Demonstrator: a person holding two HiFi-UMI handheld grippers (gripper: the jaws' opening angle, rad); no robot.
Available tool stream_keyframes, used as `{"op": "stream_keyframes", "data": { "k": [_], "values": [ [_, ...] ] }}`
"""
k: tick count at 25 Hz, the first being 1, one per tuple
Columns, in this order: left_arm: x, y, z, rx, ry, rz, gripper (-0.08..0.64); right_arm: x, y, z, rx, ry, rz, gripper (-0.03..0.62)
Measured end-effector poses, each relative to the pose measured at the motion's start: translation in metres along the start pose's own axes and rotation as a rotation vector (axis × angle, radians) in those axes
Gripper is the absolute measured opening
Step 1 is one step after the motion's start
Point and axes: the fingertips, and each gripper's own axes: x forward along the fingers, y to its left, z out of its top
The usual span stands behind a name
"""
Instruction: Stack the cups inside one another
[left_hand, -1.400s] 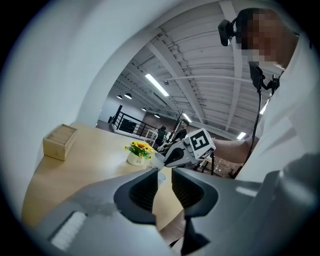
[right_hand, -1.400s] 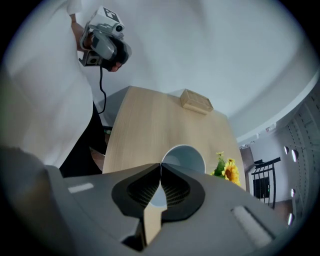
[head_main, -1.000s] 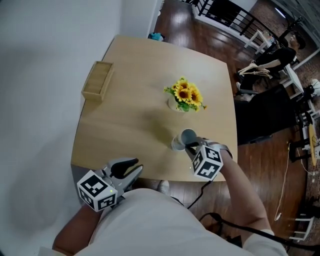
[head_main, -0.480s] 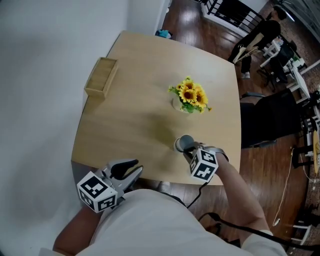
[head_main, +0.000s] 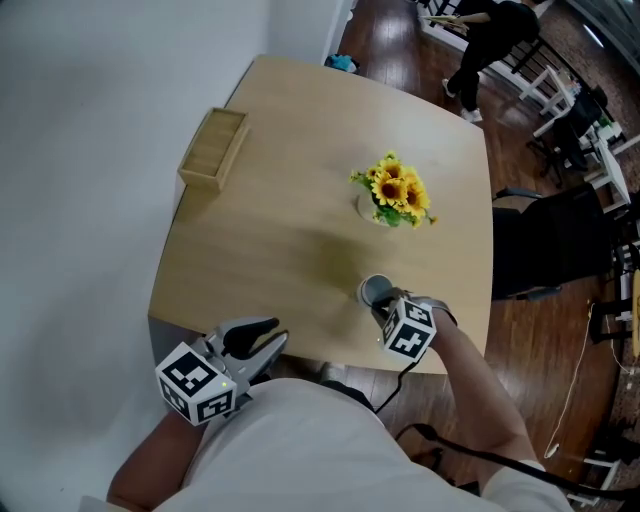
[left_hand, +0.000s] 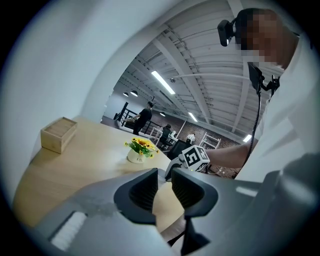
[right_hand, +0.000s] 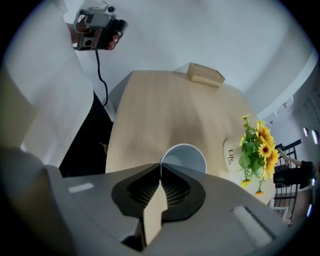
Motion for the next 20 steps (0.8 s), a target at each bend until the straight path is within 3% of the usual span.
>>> {"op": "stream_keyframes", "data": {
  "k": [7,15,18,20],
  "values": [
    [-0.004,0.003,0.002,-0.005,-0.001,0.007,0.096,0.000,0.000,0.003,0.015,-0.005,0.001,0.051],
    [-0.007,0.003,0.003,0.000,-0.009,-0.024,0.097,-0.018,-0.003,0.003,0.047,-0.020,-0.061,0.071],
    [-0.012,0.005,0.004,0.000,-0.016,-0.036,0.096,-0.039,-0.004,0.007,0.111,-0.071,-0.118,0.069],
    [-0.017,0.007,0.005,0.001,-0.018,-0.039,0.097,-0.059,-0.004,0.012,0.218,-0.158,-0.174,0.069]
  ]
}}
